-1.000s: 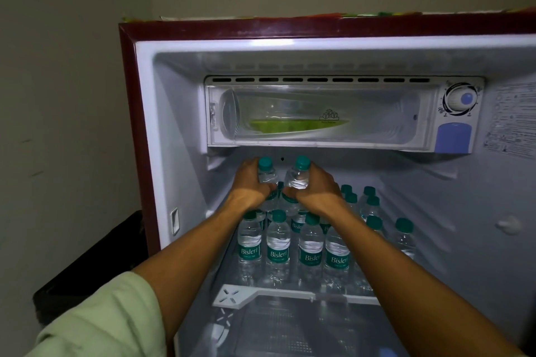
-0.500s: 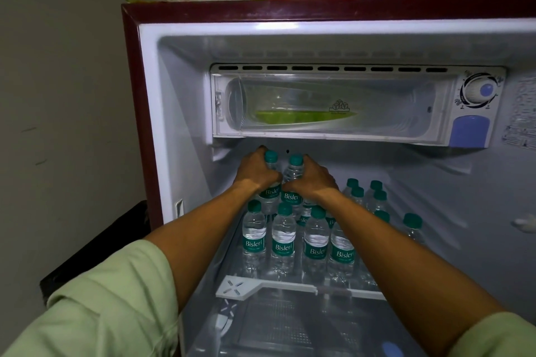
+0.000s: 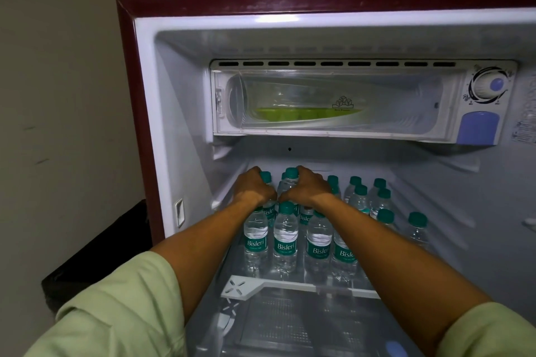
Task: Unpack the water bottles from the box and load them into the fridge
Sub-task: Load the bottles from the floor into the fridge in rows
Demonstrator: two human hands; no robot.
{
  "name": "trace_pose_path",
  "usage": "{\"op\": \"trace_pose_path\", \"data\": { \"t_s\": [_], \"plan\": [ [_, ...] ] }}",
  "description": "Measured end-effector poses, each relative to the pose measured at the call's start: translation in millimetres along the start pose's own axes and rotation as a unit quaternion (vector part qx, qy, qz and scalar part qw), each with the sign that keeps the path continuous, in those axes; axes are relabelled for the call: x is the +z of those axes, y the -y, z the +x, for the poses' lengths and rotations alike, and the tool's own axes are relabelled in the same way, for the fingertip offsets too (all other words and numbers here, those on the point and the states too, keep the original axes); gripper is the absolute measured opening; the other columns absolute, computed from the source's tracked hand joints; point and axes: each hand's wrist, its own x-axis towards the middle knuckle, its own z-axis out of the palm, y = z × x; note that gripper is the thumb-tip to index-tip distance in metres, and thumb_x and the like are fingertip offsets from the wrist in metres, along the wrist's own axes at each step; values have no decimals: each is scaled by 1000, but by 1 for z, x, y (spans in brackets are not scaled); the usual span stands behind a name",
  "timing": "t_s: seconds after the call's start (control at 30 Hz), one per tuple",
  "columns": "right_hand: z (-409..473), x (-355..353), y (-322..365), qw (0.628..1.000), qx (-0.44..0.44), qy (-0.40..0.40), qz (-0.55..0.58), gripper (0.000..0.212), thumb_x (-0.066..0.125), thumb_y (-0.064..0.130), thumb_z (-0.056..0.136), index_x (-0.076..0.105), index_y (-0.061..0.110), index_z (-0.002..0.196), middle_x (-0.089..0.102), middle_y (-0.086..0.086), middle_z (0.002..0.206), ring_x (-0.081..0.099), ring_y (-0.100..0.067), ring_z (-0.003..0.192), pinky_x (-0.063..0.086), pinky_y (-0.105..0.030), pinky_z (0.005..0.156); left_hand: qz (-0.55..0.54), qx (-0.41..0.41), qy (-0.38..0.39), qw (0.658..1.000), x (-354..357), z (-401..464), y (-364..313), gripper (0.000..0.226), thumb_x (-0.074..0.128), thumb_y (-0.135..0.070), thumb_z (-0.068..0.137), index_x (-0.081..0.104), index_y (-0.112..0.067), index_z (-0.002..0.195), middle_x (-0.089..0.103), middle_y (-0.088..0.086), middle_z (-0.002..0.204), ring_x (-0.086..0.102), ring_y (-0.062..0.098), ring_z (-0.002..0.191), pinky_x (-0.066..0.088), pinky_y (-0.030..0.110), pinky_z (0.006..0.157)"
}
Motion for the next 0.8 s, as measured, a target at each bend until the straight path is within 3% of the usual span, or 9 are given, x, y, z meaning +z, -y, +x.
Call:
{"op": "trace_pose_path", "data": {
  "t_s": [0.13,0.27,0.43,0.67,0.8],
  "plan": [
    [3,4,3,999,35,18,-12,74,85,35,73,46,23,134,61,-6,119,64,-25,94,60,-37,75,21,-14,8,1000,4,-1,-1,59,83,-20,72,55,-12,123,65,7,115,62,23,99,50,29,73],
    [6,8,7,998,43,33,-39,74,81,34,75,44,21,138,56,-2,109,58,-22,91,49,-30,67,44,-22,19,999,6,-2,1,53,83,-23,72,56,-14,117,63,3,102,58,19,85,45,27,66],
    [7,10,9,996,46,57,-52,78,80,36,73,42,22,139,55,-2,108,60,-22,90,51,-30,66,73,-32,30,996,8,-4,4,54,83,-25,71,54,-15,117,59,2,97,56,17,81,41,23,54],
    [6,14,14,994,47,71,-71,78,81,33,73,41,20,139,52,1,91,58,-17,74,45,-26,51,100,-50,41,993,11,-5,4,48,84,-28,73,62,-11,113,68,8,106,67,21,92,54,27,72],
    [4,16,17,992,51,84,-78,75,85,31,71,43,18,133,55,-2,92,62,-20,73,54,-29,55,124,-51,52,990,11,-5,6,44,82,-27,75,63,-10,111,67,9,105,65,20,87,51,26,68]
  ]
}}
